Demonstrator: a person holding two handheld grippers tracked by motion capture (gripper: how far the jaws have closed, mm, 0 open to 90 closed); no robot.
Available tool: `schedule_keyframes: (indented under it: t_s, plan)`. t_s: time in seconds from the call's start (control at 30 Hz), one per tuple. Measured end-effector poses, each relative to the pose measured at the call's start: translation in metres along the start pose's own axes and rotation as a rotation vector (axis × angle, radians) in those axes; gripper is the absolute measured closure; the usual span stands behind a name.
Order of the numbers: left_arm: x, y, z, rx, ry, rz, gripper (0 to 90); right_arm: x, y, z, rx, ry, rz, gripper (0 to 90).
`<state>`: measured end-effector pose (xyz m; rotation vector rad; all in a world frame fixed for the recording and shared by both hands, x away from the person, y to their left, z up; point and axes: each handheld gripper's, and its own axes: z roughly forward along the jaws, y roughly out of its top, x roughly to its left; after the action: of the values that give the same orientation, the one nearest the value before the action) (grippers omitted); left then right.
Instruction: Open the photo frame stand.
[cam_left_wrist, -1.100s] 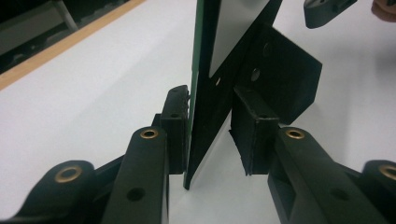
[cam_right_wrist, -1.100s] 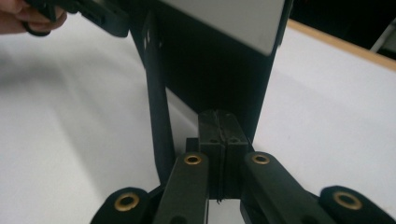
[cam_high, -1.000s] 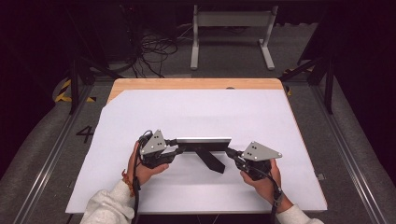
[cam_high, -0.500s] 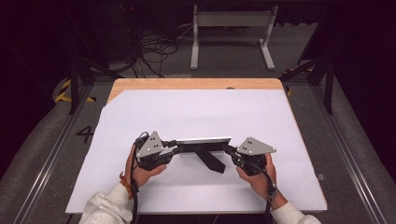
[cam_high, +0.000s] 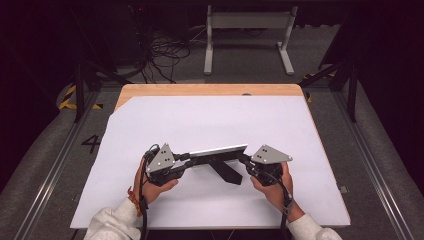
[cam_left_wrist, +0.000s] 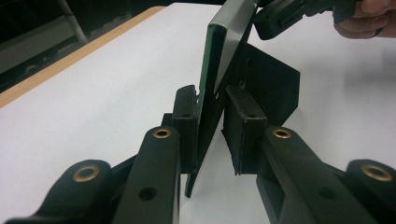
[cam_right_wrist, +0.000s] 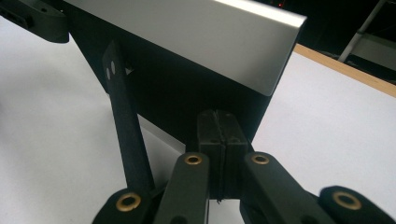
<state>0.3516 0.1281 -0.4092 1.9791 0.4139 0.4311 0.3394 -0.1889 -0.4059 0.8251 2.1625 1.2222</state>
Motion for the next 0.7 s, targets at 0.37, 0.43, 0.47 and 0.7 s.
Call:
schedule_keyframes:
  t_s: [0.37,0.43,0.47,0.7]
  plan:
    - [-0.0004,-0.0007,0.0013,0.002,-0.003,-0.007,75.1,-0.0016,-0.0003,0.0011,-0.002,0.014,0.007,90.0]
    - [-0.0003,-0.0010,0.0014,0.000,-0.005,-0.010,75.0,-0.0019,-0.0004,0.0013,-0.003,0.017,0.009,90.0]
    - [-0.0002,-0.0012,0.0014,-0.001,-0.006,-0.011,74.9,-0.0019,-0.0003,0.0014,-0.002,0.016,0.008,90.0]
    - [-0.0028,-0.0006,0.0016,0.004,-0.007,-0.004,74.4,-0.0047,0.0004,0.0028,-0.002,0.020,0.013,90.0]
